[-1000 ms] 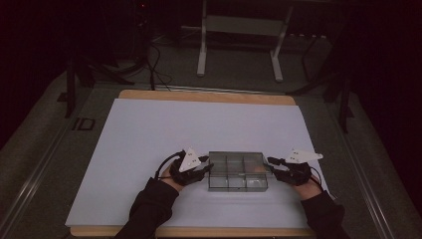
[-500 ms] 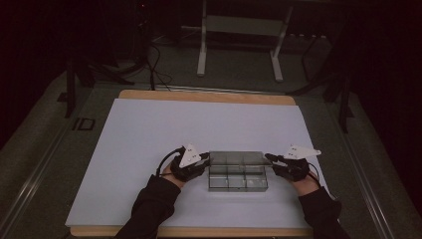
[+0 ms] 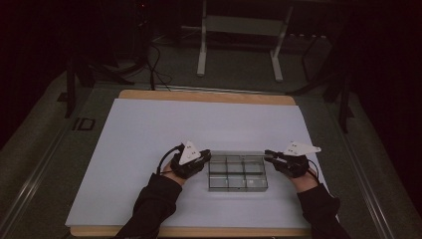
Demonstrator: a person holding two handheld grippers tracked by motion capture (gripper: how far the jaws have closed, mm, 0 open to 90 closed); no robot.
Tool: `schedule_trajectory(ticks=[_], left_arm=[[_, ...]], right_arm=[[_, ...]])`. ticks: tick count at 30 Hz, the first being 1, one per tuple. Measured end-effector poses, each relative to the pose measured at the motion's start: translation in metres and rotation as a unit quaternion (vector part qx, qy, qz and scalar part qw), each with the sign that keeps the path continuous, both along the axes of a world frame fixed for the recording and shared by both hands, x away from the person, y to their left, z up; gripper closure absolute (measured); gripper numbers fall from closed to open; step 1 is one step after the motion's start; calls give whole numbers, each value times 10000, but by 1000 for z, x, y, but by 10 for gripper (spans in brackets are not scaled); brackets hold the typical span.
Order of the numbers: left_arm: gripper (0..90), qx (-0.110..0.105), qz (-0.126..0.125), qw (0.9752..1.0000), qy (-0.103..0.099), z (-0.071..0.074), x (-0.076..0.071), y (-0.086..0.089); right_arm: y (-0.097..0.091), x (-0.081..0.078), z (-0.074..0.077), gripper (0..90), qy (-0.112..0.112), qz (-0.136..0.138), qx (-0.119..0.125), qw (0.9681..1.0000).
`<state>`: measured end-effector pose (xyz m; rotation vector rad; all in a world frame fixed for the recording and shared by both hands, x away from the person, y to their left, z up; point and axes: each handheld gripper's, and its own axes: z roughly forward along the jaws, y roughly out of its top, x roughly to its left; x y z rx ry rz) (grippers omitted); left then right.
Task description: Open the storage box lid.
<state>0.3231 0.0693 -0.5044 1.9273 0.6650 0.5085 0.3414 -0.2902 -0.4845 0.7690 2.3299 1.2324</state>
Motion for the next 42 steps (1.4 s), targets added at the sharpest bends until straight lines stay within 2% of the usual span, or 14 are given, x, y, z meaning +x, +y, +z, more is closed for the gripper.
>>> schedule_trajectory(ticks=[5, 13, 24, 35, 37, 42], left_arm=[[799, 5, 72, 10000, -14, 2, 3, -1], [801, -38, 135, 9999, 8, 4, 9, -2], [800, -69, 363, 9993, -47, 5, 16, -9], [799, -266, 598, 9978, -80, 1, 23, -12], [798, -355, 635, 9973, -48, -1, 25, -12], [796, -394, 729, 9966, -15, -2, 28, -14]], right_arm=[[0, 4, 3, 833, 16, -81, 7, 10000], [-1, 10, 4, 846, 51, -134, 73, 9999], [4, 17, 8, 803, 32, -256, 230, 9994], [10, 23, 8, 782, 25, -474, 270, 9985], [11, 25, 7, 782, 13, -526, 278, 9982], [14, 28, 6, 772, 40, -665, 253, 9975]])
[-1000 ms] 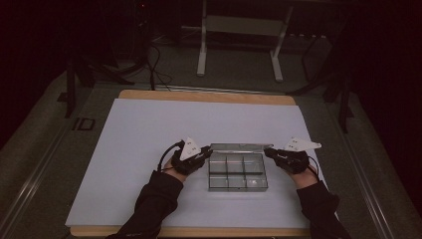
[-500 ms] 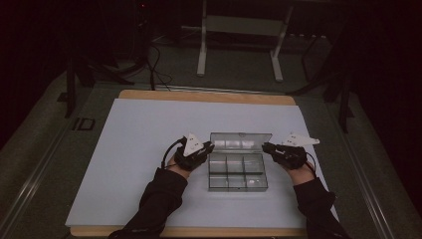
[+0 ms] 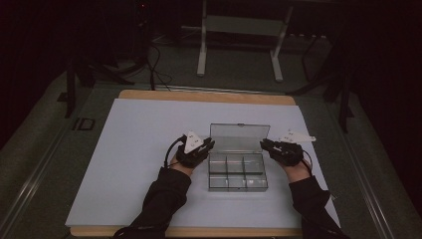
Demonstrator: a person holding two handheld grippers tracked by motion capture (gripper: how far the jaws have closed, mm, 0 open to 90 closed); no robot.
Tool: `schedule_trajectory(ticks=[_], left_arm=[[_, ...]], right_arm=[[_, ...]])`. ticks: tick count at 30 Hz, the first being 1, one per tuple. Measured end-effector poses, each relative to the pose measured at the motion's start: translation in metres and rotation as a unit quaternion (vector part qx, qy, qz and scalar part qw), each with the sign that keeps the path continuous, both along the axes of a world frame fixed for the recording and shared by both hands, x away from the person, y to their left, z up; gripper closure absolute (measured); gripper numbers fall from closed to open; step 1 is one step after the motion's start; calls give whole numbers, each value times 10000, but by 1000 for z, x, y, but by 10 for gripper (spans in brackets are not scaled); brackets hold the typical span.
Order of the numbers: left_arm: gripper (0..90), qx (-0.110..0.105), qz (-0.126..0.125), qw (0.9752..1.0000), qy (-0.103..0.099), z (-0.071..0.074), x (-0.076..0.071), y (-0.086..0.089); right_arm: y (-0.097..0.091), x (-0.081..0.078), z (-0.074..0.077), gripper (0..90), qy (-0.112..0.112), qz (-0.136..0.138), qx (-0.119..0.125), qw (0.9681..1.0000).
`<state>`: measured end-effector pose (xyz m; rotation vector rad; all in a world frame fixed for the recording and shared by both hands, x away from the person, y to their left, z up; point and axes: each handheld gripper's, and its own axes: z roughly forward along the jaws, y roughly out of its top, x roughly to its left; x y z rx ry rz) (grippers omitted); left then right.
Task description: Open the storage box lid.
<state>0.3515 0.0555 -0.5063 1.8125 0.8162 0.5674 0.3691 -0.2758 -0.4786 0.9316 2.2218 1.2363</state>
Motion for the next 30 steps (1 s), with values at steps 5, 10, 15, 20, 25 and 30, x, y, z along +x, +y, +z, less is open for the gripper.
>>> schedule_trajectory(ticks=[5, 10, 15, 20, 25, 30], left_arm=[[781, 17, 57, 10000, 14, 0, 2, -2], [712, 78, 115, 9999, 77, -1, 5, -7], [703, 110, 147, 9998, 114, -1, 8, -8], [647, 120, 168, 9996, 198, -4, 11, -10], [622, 134, 212, 9993, 281, -6, 13, -12], [553, 232, 323, 9986, 354, -9, 14, -17]], right_arm=[[3, 3, -2, 747, 31, -64, 8, 10000], [6, 5, -5, 708, 43, -144, -23, 9999], [7, 8, -8, 702, 131, -212, 1, 9997], [9, 11, -12, 651, 228, -230, 55, 9995], [11, 12, -17, 643, 291, -277, 32, 9992], [12, 13, -20, 612, 372, -308, 18, 9988]])
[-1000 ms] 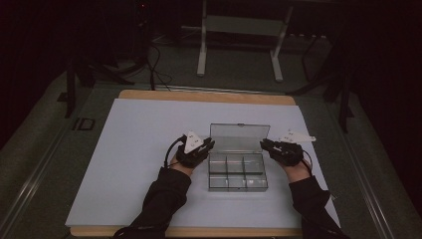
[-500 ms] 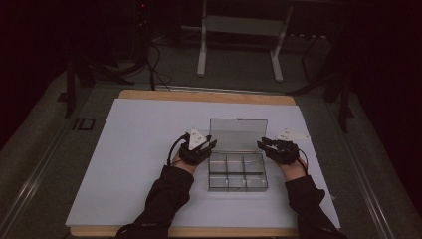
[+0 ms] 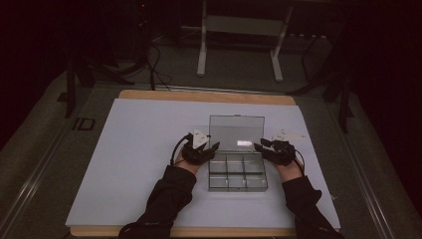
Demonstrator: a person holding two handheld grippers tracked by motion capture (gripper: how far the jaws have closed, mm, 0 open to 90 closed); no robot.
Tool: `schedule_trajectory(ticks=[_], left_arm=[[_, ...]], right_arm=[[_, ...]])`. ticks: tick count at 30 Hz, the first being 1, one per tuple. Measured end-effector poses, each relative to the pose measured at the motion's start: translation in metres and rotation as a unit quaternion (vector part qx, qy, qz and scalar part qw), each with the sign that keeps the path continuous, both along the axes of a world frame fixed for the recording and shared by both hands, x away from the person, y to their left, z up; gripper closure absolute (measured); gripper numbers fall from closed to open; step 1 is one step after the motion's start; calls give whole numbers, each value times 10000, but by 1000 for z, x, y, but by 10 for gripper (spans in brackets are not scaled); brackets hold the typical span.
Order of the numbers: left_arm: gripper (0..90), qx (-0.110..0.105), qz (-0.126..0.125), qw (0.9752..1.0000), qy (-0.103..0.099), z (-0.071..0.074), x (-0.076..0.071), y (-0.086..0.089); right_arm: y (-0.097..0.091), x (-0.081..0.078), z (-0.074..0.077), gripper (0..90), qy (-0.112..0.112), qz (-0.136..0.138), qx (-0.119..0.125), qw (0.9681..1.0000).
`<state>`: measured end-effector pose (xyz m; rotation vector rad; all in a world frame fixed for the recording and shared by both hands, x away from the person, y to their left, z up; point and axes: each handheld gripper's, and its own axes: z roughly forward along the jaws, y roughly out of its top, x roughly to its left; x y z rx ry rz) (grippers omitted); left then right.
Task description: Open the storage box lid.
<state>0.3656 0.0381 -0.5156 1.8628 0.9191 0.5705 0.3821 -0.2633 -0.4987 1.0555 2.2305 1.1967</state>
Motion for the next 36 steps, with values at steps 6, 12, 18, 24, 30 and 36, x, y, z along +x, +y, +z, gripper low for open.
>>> schedule_trajectory(ticks=[6, 12, 18, 24, 30, 36], left_arm=[[521, -59, 131, 9998, 146, -2, 2, -2], [485, -33, 195, 9994, 291, -3, 2, -4], [479, -225, 201, 9979, 572, -4, 5, -2], [449, -275, 225, 9965, 757, -6, 6, -2], [463, -256, 118, 9967, 760, -5, 7, -4], [441, -187, 0, 9975, 686, -3, 6, -4]], right_arm=[[0, 1, -3, 592, 62, -46, 7, 10000], [0, 2, -5, 567, 151, -81, 50, 9998], [-1, 2, -7, 554, 237, -126, 107, 9996], [0, 2, -7, 586, 249, -159, 76, 9995], [3, 2, -9, 587, 268, -172, 23, 9995], [2, 3, -8, 553, 289, -161, 29, 9994]])
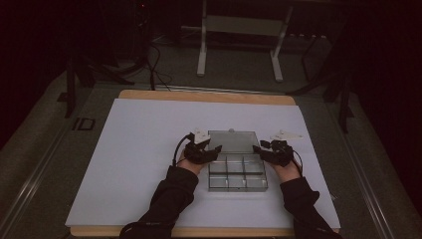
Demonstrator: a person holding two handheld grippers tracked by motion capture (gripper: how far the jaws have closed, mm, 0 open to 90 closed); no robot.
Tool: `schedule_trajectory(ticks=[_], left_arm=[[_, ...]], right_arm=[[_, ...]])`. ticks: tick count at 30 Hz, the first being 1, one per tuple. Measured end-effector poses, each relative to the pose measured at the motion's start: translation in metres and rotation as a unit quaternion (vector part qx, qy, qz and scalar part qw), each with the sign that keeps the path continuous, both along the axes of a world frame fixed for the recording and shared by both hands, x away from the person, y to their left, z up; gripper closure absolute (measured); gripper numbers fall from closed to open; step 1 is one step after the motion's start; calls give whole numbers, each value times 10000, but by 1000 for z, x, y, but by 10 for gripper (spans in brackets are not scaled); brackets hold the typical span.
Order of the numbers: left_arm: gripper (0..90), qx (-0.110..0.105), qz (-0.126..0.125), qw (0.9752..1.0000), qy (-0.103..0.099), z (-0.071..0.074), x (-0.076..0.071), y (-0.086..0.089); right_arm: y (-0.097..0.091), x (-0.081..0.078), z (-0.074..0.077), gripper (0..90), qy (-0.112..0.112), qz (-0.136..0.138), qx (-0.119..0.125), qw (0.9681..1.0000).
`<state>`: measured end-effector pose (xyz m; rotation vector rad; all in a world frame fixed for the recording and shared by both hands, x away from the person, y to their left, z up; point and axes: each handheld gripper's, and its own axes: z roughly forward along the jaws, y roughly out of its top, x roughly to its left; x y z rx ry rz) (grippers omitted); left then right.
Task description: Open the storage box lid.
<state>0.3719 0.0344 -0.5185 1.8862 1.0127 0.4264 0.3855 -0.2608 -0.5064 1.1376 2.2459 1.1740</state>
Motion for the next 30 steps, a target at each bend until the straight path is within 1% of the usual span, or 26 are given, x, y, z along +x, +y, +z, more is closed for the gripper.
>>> schedule_trajectory(ticks=[2, 3, 5, 7, 9, 11, 12, 13, 14, 15, 17, 19, 20, 22, 23, 24, 26, 27, 30], left_arm=[[431, 16, -116, 9999, -43, 2, -2, -1], [421, 38, -146, 9999, -60, 4, -2, -1], [390, 49, -207, 9998, -53, 7, -4, -2], [362, 48, -258, 9996, -62, 10, -6, -3], [326, 35, -332, 9994, -67, 12, -8, -3], [277, 57, -398, 9992, -79, 14, -10, -4], [242, 100, -399, 9991, -97, 16, -11, -4], [195, 90, -434, 9990, -99, 17, -12, -5], [170, 30, -502, 9987, -91, 17, -13, -4], [153, 39, -599, 9982, -63, 18, -13, -4], [98, 75, -675, 9977, -25, 19, -14, -5], [90, 140, -767, 9970, 29, 18, -15, -6], [76, 113, -825, 9965, 23, 17, -16, -6], [43, 141, -918, 9957, 4, 16, -17, -6], [34, 86, -956, 9954, -12, 16, -18, -6], [34, 75, -959, 9954, -25, 16, -19, -5], [34, 82, -939, 9955, -47, 15, -20, -5], [34, 69, -940, 9955, -47, 15, -21, -3], [34, 0, -944, 9955, -74, 16, -23, 0]], right_arm=[[0, 1, 1, 518, 34, 59, 40, 10000], [1, 1, 2, 517, 52, 73, 33, 10000], [2, 1, 4, 506, 42, 113, 19, 9999], [2, 0, 6, 493, 30, 125, 63, 9999], [2, 0, 7, 462, 5, 124, 57, 9999], [2, -1, 9, 419, 7, 133, 57, 9999], [2, -2, 9, 398, -14, 130, 30, 9999], [2, -2, 10, 381, -17, 135, 14, 9999], [2, -2, 10, 368, 4, 148, 26, 9999], [2, -2, 11, 340, 23, 158, 62, 9999], [1, -2, 11, 289, 52, 192, 98, 9998], [0, -3, 12, 231, 55, 248, 128, 9996], [-1, -4, 12, 202, 58, 280, 122, 9995], [-2, -5, 13, 187, 42, 285, 131, 9995], [-2, -6, 14, 165, 39, 285, 127, 9995], [-3, -6, 14, 147, 34, 257, 99, 9996], [-3, -7, 14, 154, 24, 240, 55, 9997], [-3, -8, 15, 149, 25, 289, 6, 9996], [-6, -11, 16, 150, 4, 282, -5, 9996]])
